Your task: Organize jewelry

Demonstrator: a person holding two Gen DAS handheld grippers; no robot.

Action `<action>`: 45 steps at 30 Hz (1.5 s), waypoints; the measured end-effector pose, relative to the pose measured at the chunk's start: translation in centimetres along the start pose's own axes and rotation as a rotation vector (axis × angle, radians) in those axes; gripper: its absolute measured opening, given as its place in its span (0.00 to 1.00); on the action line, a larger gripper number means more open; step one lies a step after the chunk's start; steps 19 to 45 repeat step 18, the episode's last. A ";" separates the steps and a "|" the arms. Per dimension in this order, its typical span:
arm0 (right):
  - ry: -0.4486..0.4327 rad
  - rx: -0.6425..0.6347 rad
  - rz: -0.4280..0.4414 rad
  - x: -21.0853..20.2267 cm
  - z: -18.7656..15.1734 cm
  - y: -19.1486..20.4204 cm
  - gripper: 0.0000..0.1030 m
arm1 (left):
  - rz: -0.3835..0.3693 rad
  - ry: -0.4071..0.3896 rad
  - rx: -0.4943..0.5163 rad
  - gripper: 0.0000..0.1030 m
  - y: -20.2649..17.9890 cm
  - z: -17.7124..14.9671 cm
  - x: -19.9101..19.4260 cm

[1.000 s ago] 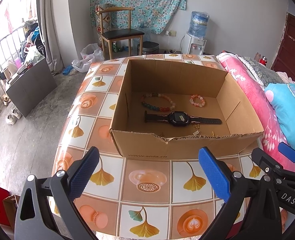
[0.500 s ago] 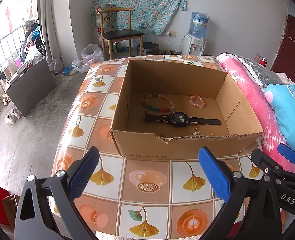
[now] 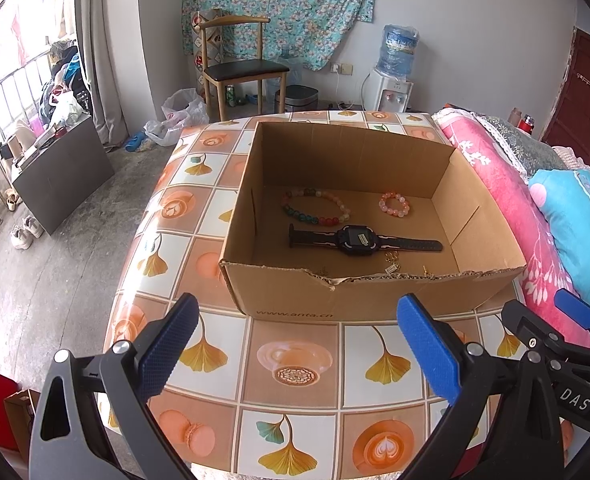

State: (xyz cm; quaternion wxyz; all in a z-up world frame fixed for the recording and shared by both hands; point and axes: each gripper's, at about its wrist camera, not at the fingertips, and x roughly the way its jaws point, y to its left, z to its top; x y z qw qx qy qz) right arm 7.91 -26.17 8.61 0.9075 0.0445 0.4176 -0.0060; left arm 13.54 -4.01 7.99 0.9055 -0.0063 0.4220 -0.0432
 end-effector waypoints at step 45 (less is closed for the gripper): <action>0.002 0.004 -0.003 0.0 -0.2 0.3 0.92 | 0.002 -0.002 -0.001 0.95 0.0 0.1 -0.2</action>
